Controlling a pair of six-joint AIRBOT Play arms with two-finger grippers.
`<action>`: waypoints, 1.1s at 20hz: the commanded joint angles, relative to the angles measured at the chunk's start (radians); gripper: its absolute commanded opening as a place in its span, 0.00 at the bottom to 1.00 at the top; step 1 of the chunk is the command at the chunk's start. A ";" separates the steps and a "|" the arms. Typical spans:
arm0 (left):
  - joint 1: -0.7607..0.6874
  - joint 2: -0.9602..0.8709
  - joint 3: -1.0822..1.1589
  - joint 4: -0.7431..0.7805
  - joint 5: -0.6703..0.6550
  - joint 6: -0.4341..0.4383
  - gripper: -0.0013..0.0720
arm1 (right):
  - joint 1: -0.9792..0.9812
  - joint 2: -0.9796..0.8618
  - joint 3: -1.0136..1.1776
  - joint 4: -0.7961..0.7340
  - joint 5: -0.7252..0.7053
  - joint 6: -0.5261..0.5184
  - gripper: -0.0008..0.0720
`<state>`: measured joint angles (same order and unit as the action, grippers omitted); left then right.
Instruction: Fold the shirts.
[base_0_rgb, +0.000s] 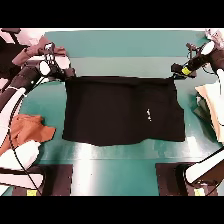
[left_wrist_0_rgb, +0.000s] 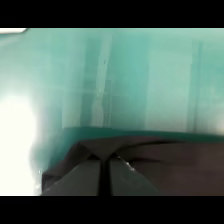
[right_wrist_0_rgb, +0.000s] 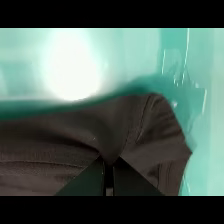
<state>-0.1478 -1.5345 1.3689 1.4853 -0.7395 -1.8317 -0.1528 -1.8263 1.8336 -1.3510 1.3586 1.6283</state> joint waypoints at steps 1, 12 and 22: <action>0.001 -0.005 0.001 0.008 -0.096 0.001 0.06 | 0.017 0.000 0.001 -0.003 0.074 0.013 0.03; 0.001 -0.010 -0.027 0.008 -0.175 0.035 0.84 | 0.056 0.000 0.002 -0.143 0.083 0.013 0.29; 0.001 0.122 -0.021 0.015 -0.418 0.200 0.83 | 0.025 0.245 -0.068 -0.195 0.103 -0.008 0.66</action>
<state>-0.1463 -1.4635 1.3491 1.4971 -1.0351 -1.6993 -0.1146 -1.6650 1.8118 -1.5314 1.4559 1.6398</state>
